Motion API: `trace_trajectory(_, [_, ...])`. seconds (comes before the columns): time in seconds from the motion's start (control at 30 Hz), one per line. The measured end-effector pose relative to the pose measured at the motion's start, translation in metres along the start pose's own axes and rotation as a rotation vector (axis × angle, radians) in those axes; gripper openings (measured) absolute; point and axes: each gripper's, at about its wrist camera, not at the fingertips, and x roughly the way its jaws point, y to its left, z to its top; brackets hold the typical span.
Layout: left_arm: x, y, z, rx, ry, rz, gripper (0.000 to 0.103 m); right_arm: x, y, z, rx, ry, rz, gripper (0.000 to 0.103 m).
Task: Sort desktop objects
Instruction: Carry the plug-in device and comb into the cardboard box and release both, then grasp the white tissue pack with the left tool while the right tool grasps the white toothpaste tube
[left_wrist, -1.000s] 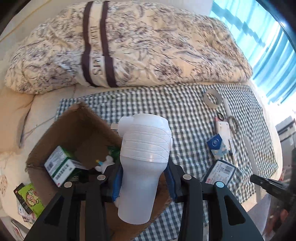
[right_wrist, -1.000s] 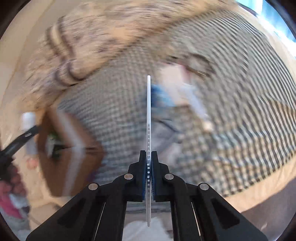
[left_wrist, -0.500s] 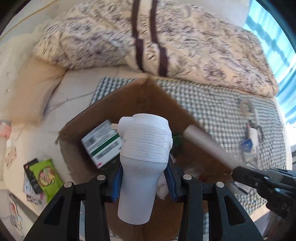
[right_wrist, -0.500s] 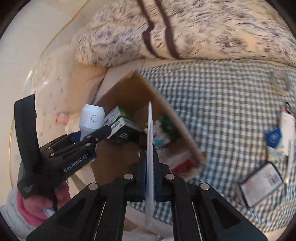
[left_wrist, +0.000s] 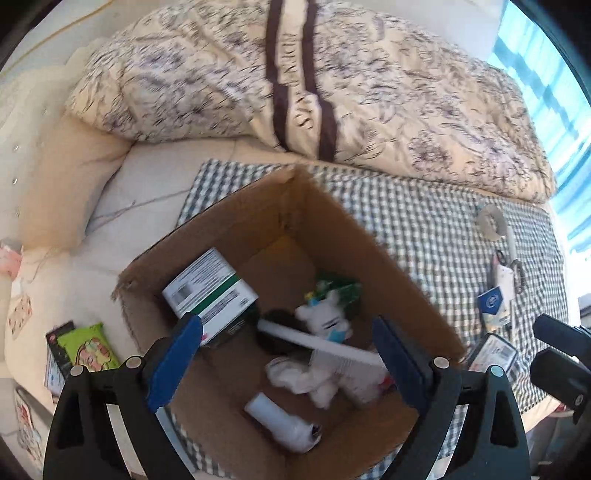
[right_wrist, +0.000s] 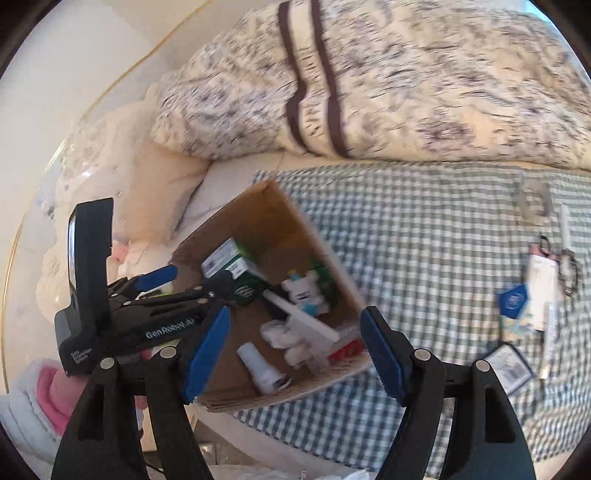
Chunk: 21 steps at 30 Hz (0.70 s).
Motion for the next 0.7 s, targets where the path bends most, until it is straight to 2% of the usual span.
trace_trajectory(0.13, [-0.002,-0.04,0.012,0.067,-0.017,-0.029,0.096,-0.027,-0.04,-0.005,0.08,-0.037,-0.066,0.073])
trace_trajectory(0.3, [0.001,-0.112,0.01,0.168,-0.021,-0.076,0.096,-0.062,-0.116,-0.022,0.196,-0.063,-0.186,0.073])
trace_trajectory(0.4, [0.009,-0.158,-0.002,0.217,-0.005,-0.104,0.096,-0.082,-0.163,-0.033,0.229,-0.061,-0.264,0.073])
trace_trajectory(0.53, [0.019,-0.216,-0.024,0.275,0.028,-0.145,0.096,-0.091,-0.221,-0.039,0.224,-0.032,-0.321,0.073])
trace_trajectory(0.7, [0.033,-0.27,-0.059,0.338,0.035,-0.189,0.096,-0.079,-0.279,-0.041,0.192,0.047,-0.308,0.073])
